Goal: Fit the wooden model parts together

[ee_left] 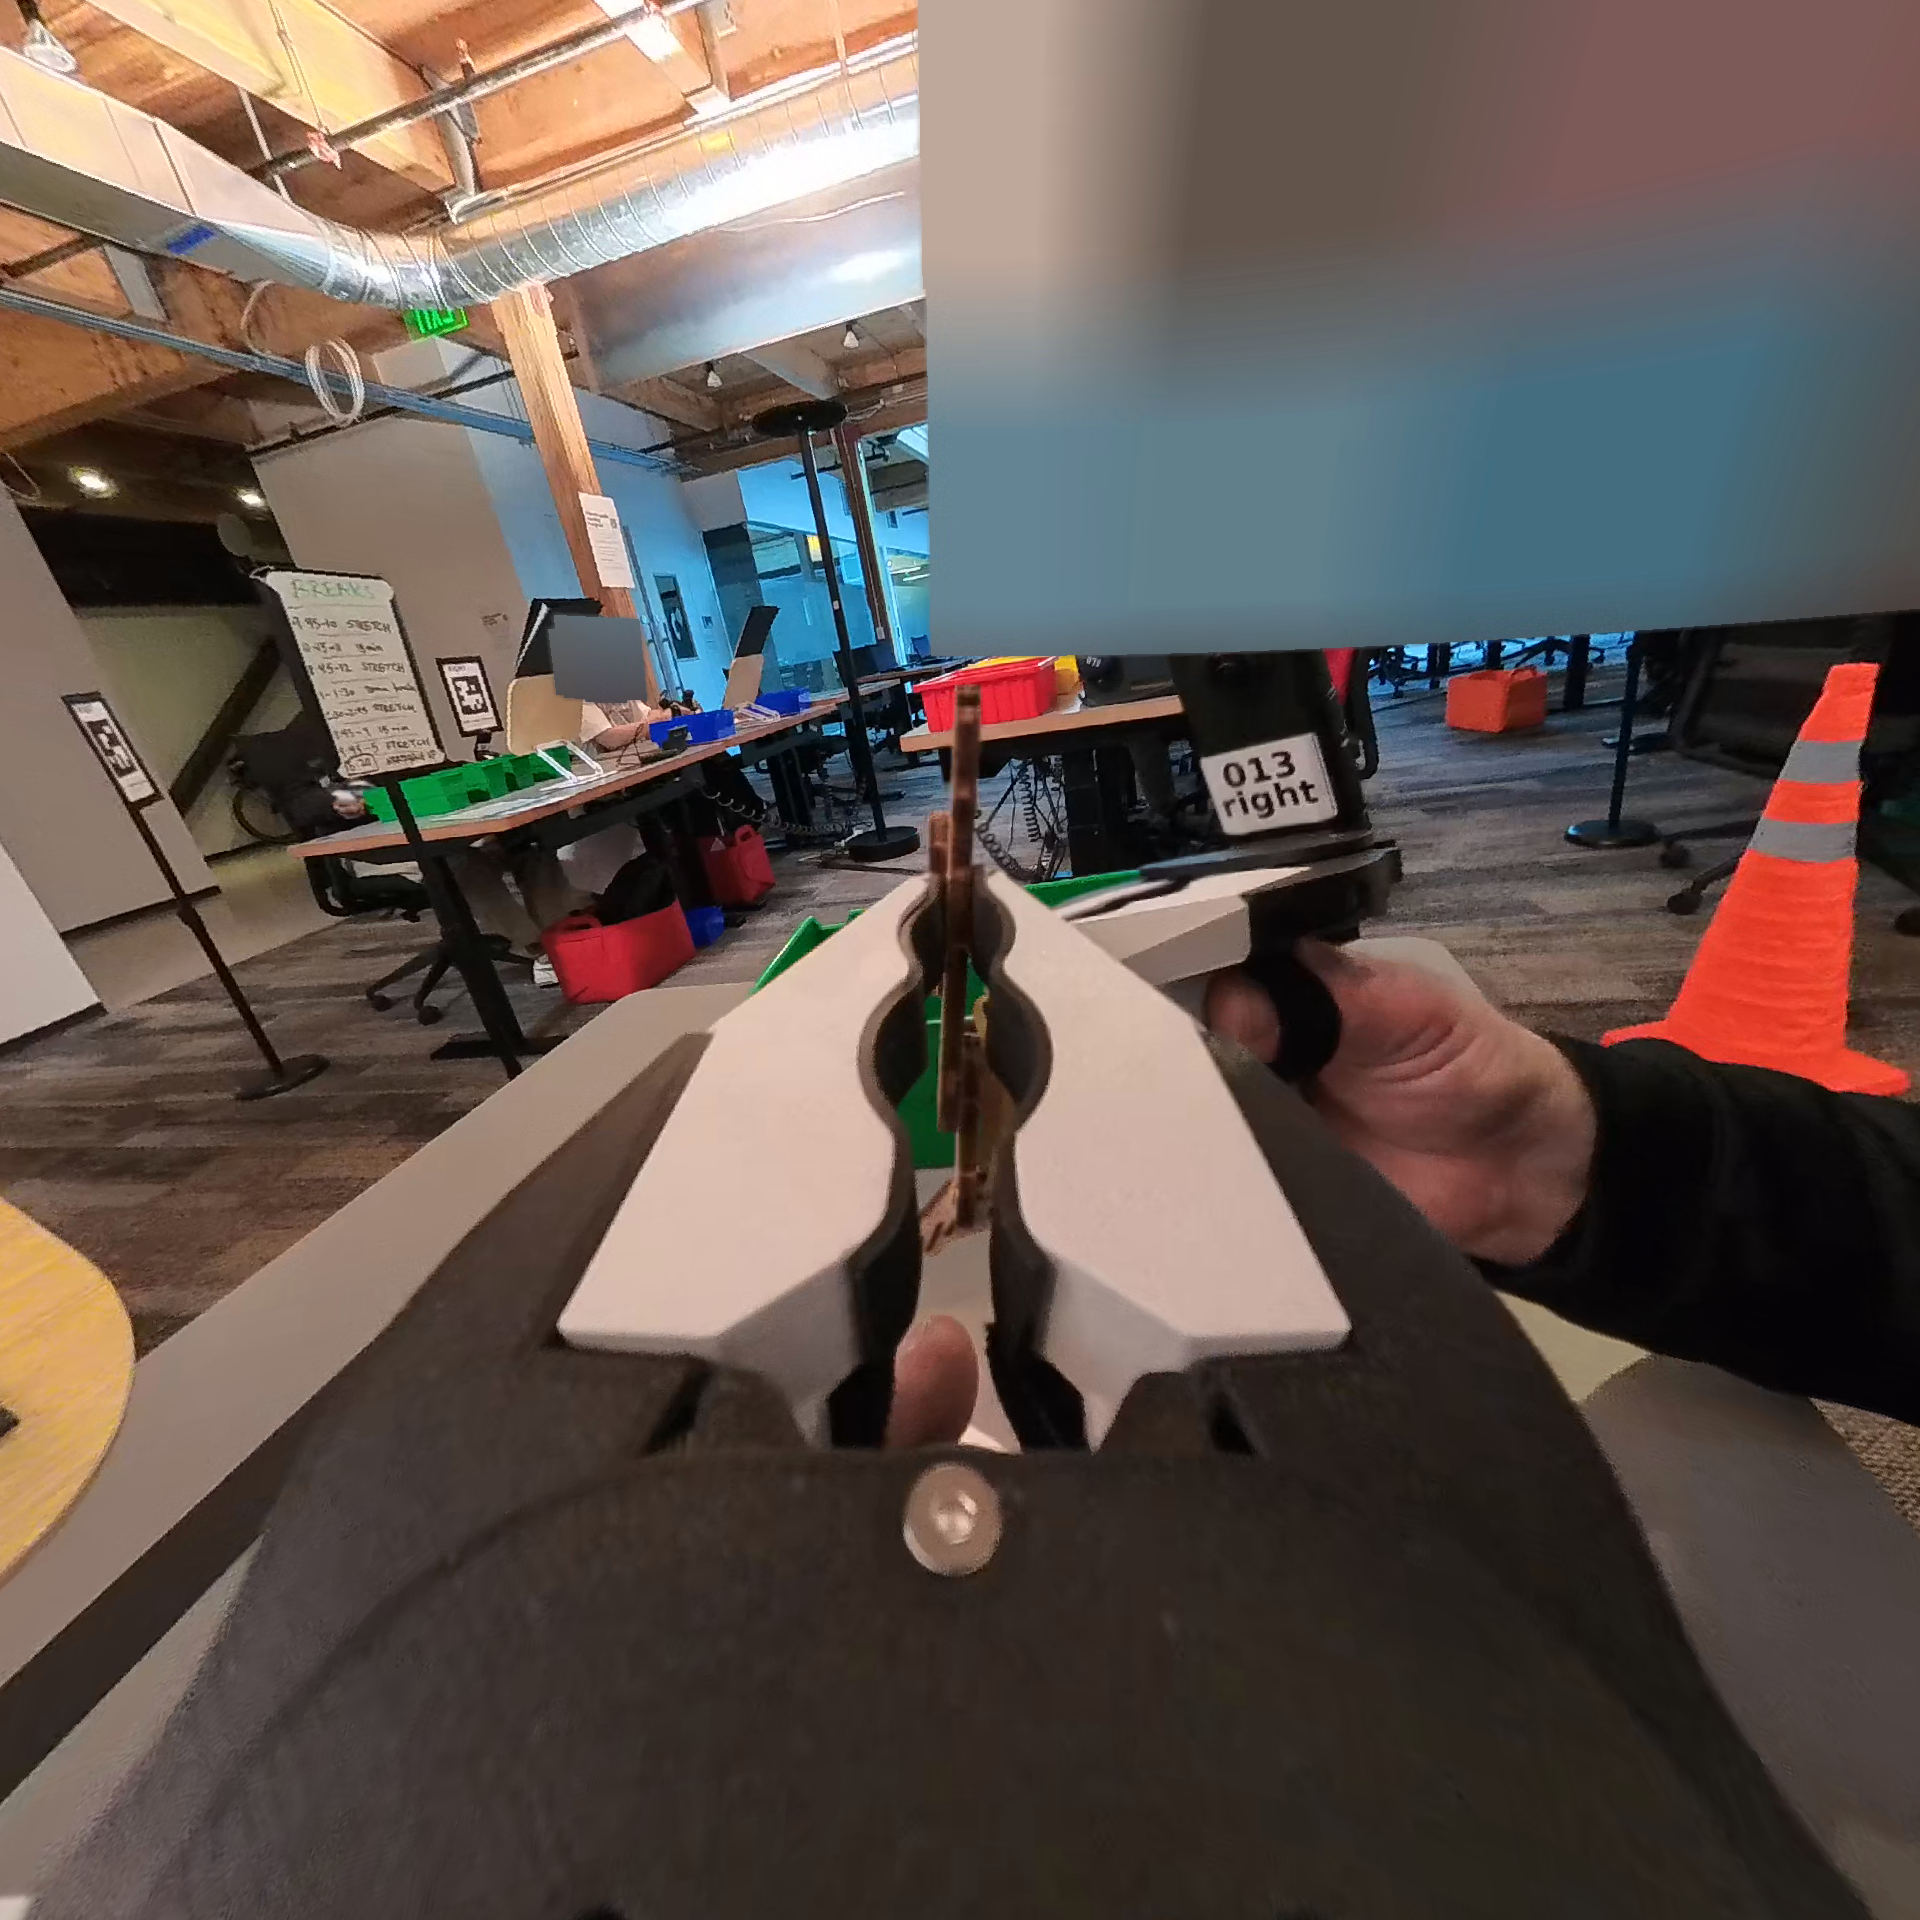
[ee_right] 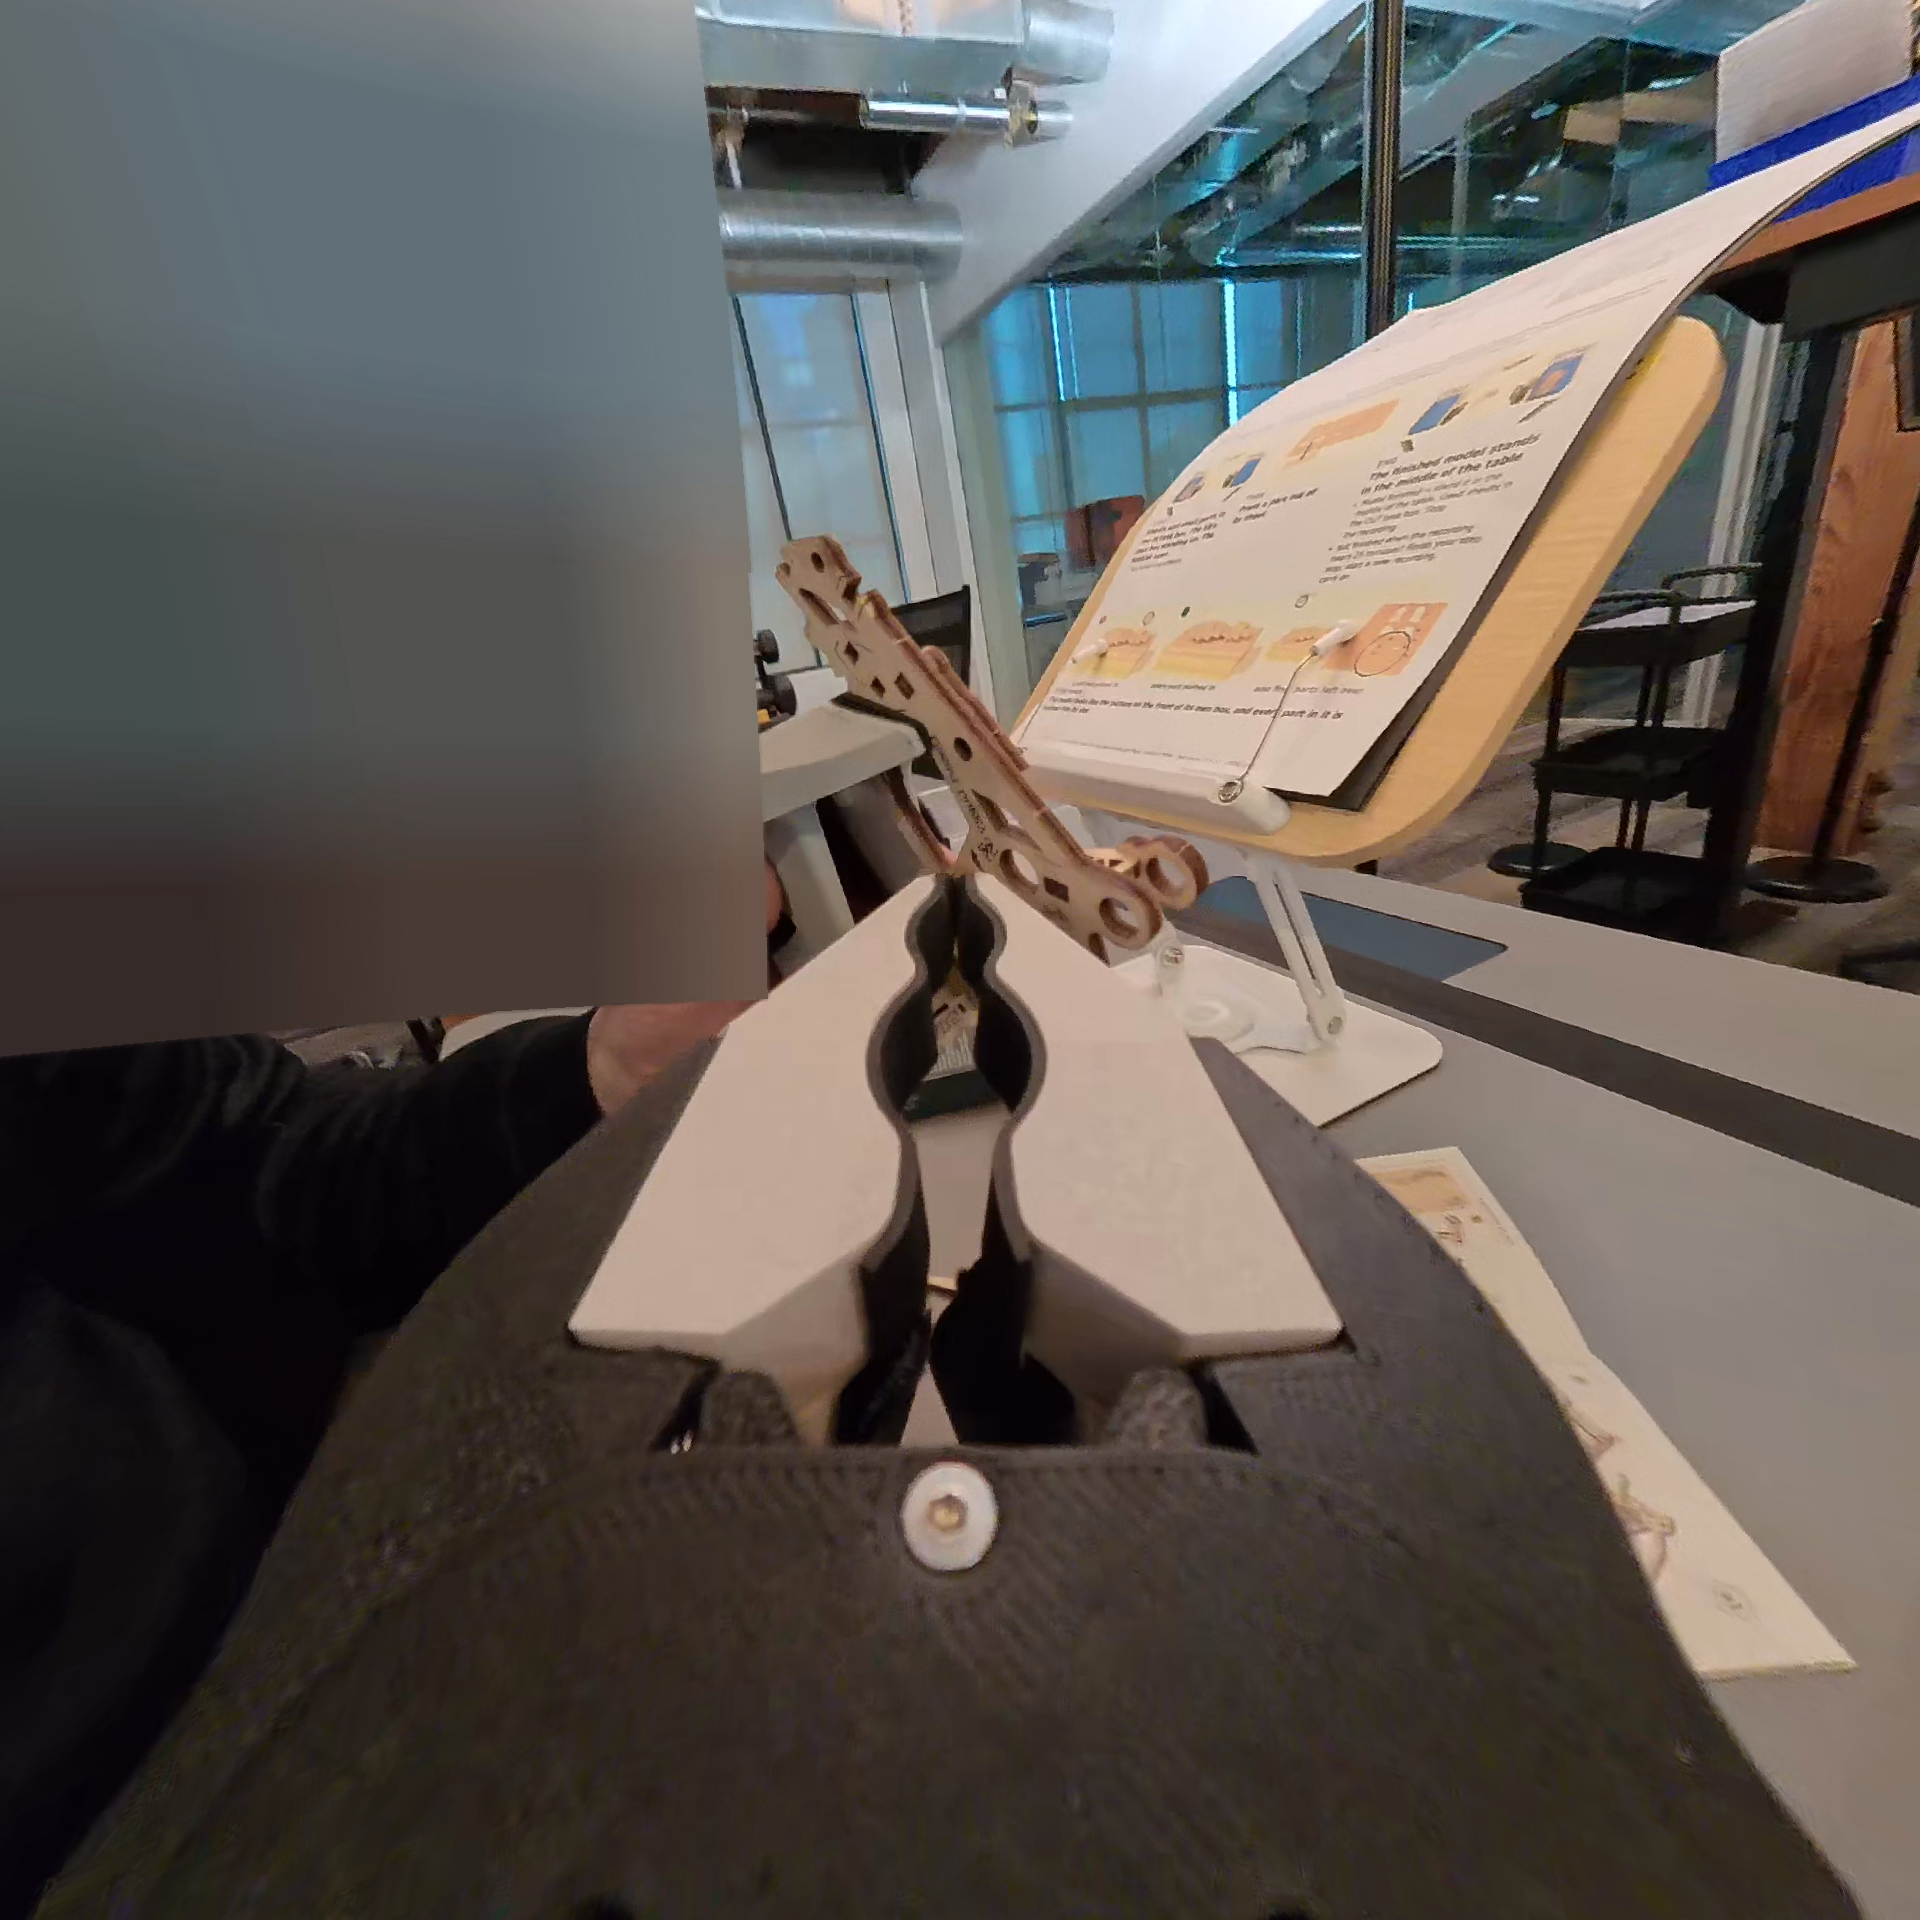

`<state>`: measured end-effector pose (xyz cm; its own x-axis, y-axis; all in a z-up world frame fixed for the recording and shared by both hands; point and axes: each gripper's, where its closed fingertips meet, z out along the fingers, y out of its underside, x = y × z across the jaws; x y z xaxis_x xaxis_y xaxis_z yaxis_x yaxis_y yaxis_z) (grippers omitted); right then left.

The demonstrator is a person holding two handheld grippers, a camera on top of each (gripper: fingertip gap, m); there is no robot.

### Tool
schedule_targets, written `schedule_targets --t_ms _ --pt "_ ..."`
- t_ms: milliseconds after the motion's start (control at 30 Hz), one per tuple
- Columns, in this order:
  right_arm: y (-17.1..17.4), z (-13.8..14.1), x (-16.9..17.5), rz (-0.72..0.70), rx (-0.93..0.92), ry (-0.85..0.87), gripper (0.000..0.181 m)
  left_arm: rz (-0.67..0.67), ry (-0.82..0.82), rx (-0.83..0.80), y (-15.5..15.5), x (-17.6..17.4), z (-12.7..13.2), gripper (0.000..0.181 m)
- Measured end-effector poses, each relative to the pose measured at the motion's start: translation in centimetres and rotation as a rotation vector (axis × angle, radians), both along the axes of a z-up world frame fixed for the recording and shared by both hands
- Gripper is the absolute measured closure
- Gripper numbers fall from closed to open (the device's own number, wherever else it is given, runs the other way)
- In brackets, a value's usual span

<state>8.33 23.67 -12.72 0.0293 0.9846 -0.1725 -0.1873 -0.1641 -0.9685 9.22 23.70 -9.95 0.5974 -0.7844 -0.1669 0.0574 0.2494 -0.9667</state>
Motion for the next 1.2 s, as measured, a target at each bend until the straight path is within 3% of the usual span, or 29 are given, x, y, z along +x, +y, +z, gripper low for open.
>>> schedule_targets --t_ms 400,933,1200 --pt "1.4 0.1 1.1 -0.045 -0.038 0.042 0.181 0.042 0.079 0.030 0.2 0.0 -0.4 0.181" --pt "0.3 -1.1 0.2 -0.135 0.125 -0.165 0.175 0.075 0.101 0.040 0.3 1.0 -0.9 0.181" --pt "0.5 -1.0 -0.1 -0.146 0.133 -0.175 0.181 0.082 0.055 0.020 0.6 0.6 -0.8 0.180"
